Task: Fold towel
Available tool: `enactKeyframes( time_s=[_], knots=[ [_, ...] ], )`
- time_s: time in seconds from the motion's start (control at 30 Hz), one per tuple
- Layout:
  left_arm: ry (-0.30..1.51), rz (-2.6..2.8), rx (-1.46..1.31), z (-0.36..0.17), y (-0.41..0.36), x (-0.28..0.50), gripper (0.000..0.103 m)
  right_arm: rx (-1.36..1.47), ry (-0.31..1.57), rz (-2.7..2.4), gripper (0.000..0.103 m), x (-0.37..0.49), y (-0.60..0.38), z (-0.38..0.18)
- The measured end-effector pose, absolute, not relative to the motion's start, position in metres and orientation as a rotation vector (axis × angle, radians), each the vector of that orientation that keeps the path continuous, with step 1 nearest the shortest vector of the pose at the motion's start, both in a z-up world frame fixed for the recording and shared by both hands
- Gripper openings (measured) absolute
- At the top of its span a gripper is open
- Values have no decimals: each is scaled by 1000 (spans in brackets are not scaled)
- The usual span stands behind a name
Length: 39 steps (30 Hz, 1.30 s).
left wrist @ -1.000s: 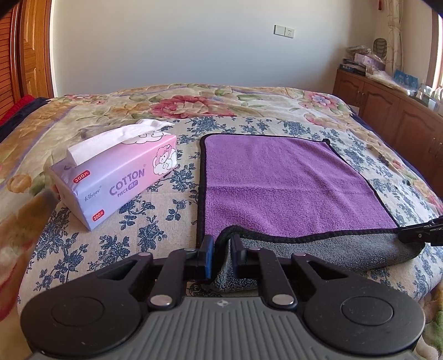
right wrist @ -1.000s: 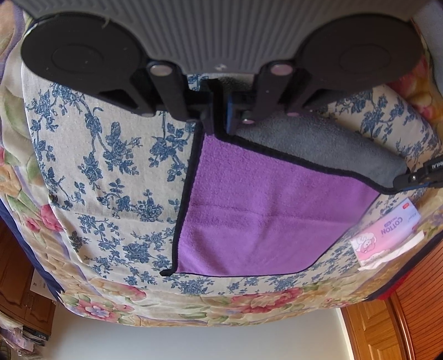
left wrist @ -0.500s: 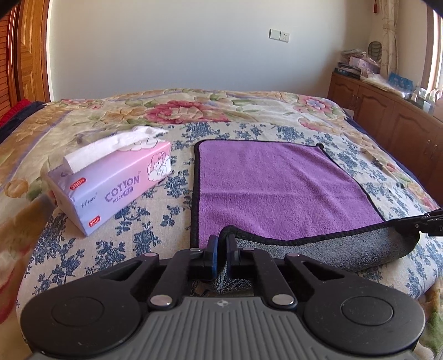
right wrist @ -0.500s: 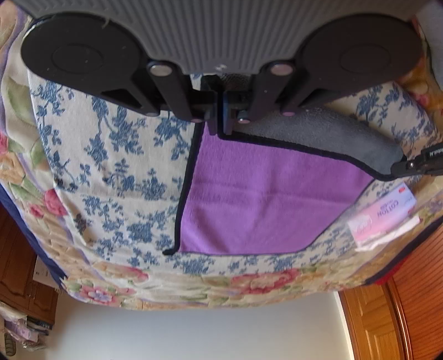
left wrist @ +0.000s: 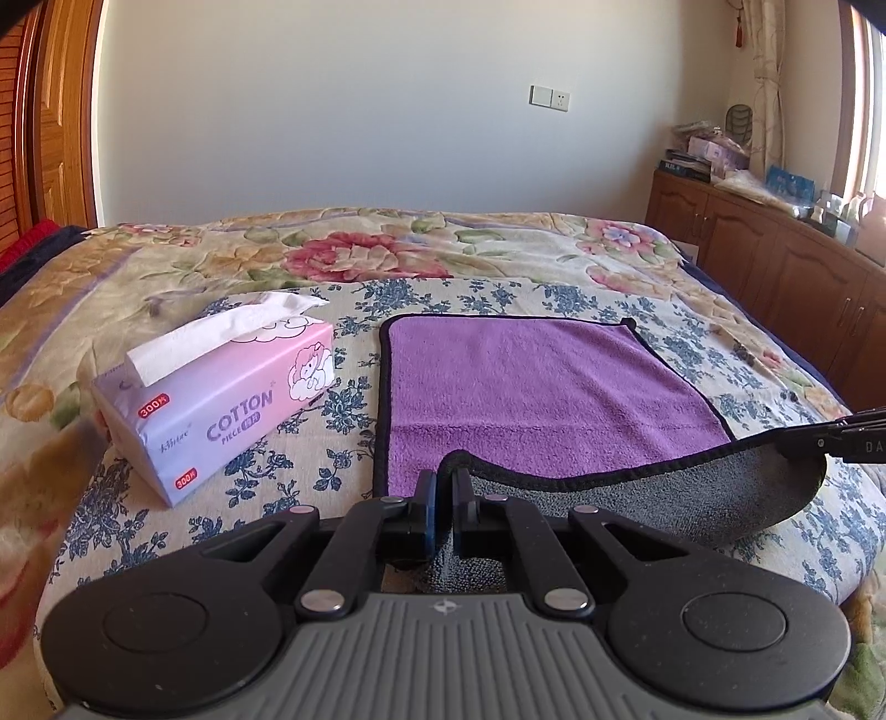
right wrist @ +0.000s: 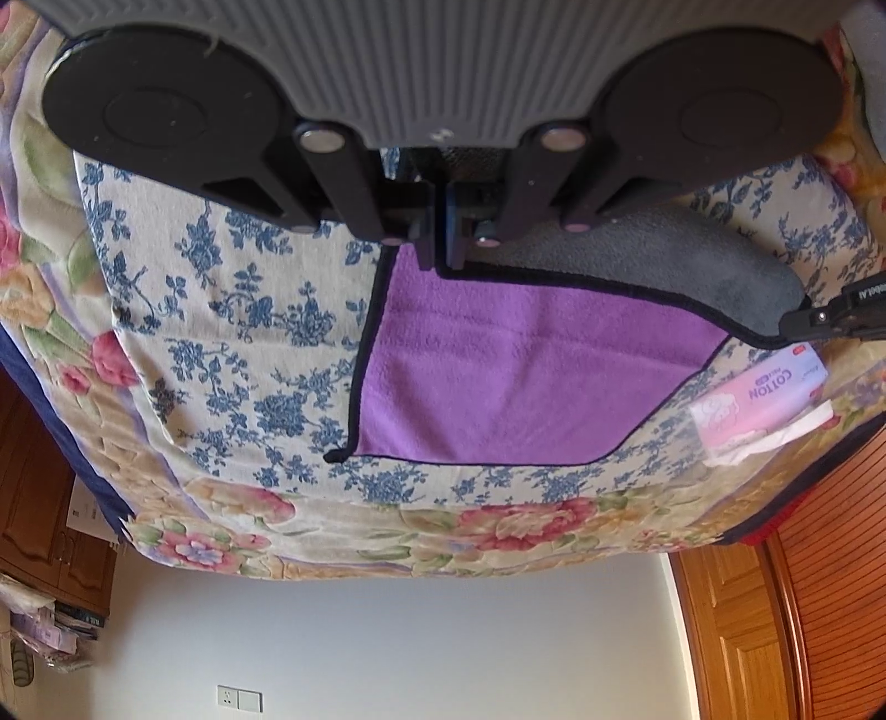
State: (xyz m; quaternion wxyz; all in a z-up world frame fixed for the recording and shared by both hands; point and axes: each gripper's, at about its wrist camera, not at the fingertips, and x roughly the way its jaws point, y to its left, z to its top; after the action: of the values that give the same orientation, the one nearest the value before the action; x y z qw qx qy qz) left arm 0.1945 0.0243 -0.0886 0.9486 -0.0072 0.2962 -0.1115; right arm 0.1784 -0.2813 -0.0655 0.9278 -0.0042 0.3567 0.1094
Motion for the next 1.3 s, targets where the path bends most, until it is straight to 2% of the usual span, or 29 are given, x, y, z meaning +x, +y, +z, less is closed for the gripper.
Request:
enactKeyframes(
  time_s=[1.3],
  knots=[
    [552, -218, -29, -86, 20, 241, 6, -101, 667, 244, 4, 220, -277, -69]
  ],
)
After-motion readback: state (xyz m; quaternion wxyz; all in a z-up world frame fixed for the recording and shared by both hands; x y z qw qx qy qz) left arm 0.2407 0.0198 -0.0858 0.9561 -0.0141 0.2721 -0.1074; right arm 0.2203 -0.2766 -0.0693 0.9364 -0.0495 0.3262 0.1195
